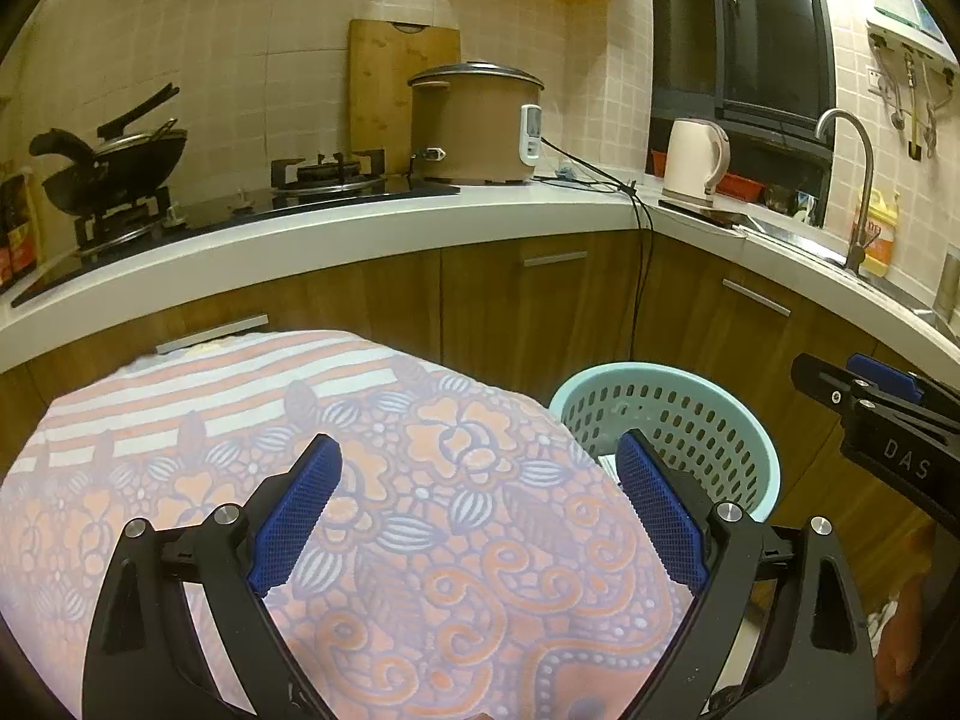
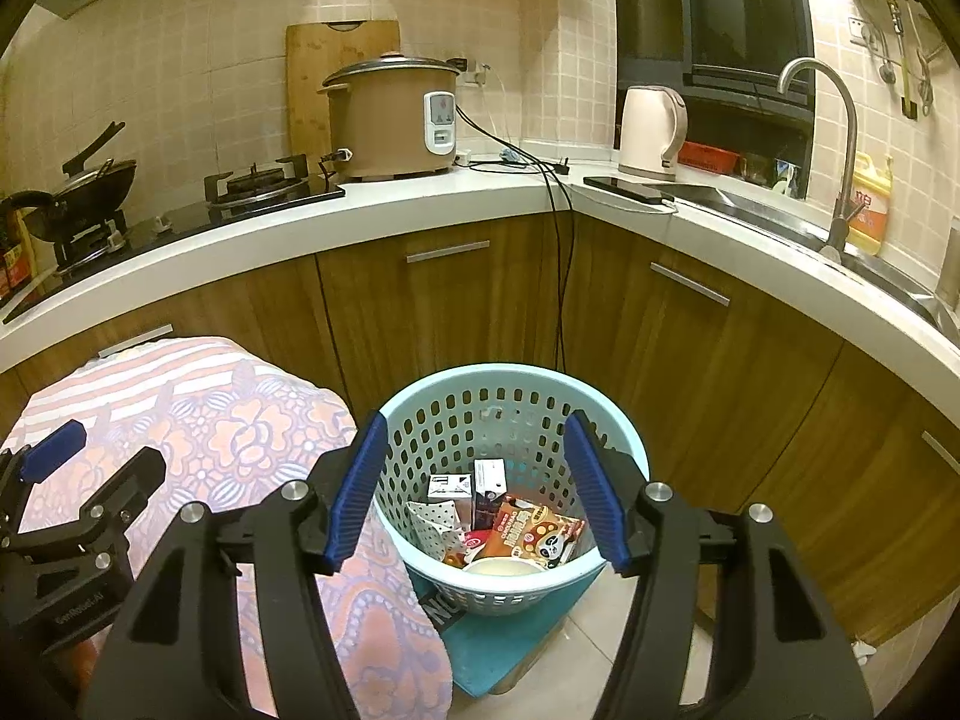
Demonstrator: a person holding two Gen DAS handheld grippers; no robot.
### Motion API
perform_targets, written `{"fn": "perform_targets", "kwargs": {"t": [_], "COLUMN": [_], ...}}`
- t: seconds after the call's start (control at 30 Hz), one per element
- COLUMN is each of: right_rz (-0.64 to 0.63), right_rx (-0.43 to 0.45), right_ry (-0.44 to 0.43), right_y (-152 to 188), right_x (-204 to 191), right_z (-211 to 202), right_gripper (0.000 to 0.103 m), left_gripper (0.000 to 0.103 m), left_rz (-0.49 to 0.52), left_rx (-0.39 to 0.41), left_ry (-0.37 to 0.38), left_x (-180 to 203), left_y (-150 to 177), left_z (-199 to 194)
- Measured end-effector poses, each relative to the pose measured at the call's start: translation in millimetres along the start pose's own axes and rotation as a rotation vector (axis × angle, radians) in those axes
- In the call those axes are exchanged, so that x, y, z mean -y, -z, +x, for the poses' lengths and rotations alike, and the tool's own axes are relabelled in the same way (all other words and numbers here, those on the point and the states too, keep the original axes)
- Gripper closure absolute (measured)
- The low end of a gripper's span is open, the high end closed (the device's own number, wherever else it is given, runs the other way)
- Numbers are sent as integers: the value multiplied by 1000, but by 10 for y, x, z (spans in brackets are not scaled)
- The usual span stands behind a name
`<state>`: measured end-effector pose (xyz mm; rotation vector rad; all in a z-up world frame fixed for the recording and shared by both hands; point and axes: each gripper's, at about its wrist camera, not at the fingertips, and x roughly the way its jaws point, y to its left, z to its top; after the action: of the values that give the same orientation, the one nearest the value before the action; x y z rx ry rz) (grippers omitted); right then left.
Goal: Collect trash
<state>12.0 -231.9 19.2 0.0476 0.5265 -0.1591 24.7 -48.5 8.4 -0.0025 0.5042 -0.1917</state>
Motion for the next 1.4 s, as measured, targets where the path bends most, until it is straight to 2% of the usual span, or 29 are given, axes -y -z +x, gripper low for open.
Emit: {"fn": "perform_targets", "kwargs": {"t": [1.4], "right_rz": [-7], "right_rx": [-29], "right_ry": [-26], "right_y": [23], "right_x": [-42], "right_z": [62], "right_gripper": [43], "left_gripper": [12], "left_rz": [-4], "left_rx": [8], "left_ry": [-6], "left_x": [-26], "left_y": [-7], "left_z": [-25]}}
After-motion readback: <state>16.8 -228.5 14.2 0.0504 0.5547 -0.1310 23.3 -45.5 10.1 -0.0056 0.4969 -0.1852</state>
